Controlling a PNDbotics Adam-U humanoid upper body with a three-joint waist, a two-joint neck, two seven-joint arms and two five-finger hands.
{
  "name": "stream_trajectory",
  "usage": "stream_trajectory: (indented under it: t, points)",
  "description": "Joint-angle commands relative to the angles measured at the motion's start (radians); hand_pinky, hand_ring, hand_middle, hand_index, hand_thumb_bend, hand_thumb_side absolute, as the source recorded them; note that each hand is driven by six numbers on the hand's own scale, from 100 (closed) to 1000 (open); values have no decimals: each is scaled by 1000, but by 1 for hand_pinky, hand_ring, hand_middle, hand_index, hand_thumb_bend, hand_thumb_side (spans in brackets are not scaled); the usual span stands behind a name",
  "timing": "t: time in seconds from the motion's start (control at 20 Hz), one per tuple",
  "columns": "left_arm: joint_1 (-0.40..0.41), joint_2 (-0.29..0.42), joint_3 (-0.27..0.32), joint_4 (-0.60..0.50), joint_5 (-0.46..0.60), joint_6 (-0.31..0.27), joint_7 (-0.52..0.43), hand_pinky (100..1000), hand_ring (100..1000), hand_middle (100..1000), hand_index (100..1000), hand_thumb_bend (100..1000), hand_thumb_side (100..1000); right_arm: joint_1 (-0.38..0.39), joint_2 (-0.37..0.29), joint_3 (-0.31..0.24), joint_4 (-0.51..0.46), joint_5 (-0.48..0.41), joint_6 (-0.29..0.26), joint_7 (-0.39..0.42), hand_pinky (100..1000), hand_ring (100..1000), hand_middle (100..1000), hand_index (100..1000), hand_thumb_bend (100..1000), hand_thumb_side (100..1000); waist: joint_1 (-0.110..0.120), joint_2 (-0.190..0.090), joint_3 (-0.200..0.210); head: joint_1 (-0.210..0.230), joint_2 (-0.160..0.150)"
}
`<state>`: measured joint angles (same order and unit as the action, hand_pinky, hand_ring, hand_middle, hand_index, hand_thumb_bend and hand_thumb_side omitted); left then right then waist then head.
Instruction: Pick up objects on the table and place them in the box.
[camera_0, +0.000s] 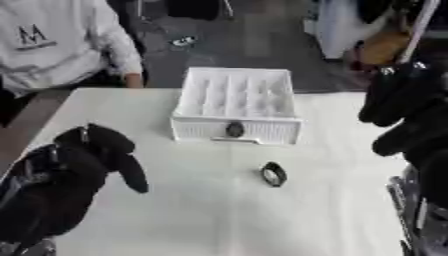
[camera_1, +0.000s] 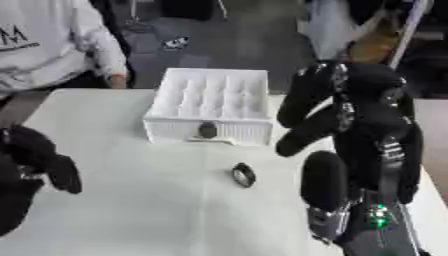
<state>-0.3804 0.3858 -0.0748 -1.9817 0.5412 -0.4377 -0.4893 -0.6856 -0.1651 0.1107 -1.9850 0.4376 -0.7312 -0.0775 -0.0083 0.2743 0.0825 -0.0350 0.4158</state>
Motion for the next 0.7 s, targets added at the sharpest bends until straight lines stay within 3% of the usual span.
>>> stream_trajectory:
  t: [0.05, 0.55, 0.65, 0.7]
  points:
    - [-10, 11, 5, -18, -2, 0, 1, 526, 555, 746, 710, 532, 672, -18, -3, 0, -15, -4, -1, 3, 205, 337, 374, 410, 100, 706, 1, -17, 3, -11, -6]
    - [-11, 11, 4, -18, -3, 1, 1, 526, 555, 746, 710, 532, 672, -18, -3, -1, -15, -4, -2, 5, 205, 338, 375, 410, 100, 706, 1, -16, 5, -12, -6]
    - [-11, 11, 5, -18, -3, 1, 1, 526, 556, 746, 711, 531, 672, -16, -3, -7, -11, 1, 20, -2, 212, 348, 402, 469, 100, 726, 1, -17, 6, -11, -5]
    - [-11, 11, 6, -18, -3, 1, 2, 526, 556, 746, 710, 532, 672, -13, -2, -13, 8, 8, 75, -12, 238, 380, 441, 554, 111, 763, 0, -17, 8, -10, -6]
